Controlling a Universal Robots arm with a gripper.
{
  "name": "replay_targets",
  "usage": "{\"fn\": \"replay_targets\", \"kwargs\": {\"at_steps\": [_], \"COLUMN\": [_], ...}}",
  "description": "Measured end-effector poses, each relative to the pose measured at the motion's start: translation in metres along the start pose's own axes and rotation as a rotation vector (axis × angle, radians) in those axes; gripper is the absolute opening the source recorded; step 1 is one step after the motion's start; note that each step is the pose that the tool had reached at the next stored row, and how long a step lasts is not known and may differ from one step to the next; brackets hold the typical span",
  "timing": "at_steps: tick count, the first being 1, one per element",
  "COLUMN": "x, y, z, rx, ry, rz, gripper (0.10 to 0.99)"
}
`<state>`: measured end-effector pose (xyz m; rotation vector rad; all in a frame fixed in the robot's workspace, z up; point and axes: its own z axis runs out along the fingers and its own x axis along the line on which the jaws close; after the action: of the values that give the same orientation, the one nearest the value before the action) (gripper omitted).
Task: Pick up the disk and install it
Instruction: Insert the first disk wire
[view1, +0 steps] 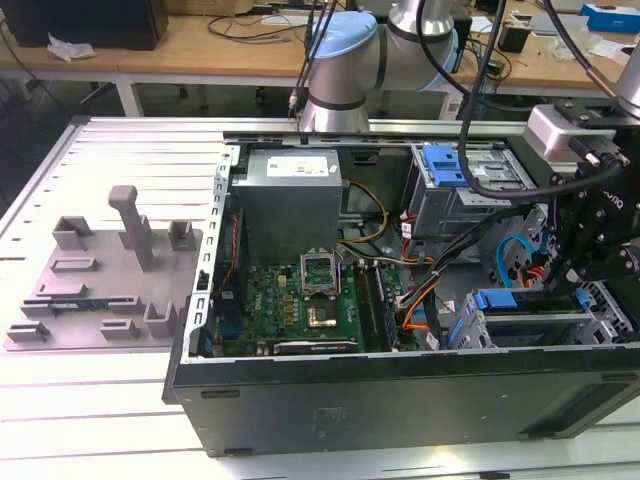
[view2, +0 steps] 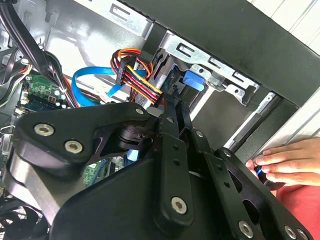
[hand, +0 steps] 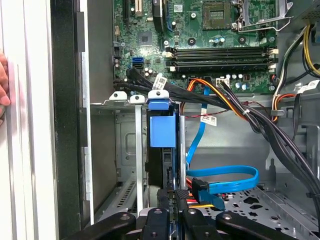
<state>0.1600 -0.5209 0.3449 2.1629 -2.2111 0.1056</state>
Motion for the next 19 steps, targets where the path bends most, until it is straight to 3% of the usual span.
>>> {"fn": "replay_targets", "kwargs": {"at_steps": [19], "x": [-0.0006], "y": [-0.0003], "z": [0.0046], "rx": [0.001], "ry": [-0.0001], "rz": [-0.009], "gripper": [0.169]}}
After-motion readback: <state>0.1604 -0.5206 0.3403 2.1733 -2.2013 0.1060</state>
